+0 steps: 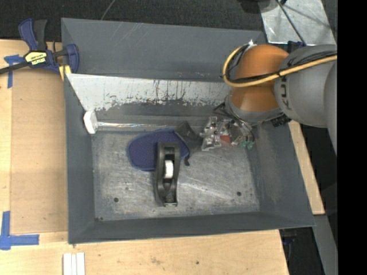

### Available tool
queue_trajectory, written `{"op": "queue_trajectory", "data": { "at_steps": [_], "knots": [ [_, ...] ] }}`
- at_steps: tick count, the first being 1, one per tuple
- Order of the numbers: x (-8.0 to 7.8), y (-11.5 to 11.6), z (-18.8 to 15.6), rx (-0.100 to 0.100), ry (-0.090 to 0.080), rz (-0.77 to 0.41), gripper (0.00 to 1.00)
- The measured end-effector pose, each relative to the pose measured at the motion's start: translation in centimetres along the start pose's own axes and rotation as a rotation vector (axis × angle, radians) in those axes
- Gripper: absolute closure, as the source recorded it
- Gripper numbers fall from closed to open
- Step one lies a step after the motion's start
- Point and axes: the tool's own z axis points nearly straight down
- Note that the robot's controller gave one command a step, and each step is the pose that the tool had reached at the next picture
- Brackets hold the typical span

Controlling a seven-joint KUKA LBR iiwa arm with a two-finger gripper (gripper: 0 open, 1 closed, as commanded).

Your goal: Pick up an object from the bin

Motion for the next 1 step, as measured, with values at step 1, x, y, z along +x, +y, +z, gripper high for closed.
{"op": "queue_trajectory", "data": {
  "at_steps": [1],
  "knots": [
    [1.82, 0.83, -14.01, 0.0, -0.004, -0.074, 1.0]
  ]
}}
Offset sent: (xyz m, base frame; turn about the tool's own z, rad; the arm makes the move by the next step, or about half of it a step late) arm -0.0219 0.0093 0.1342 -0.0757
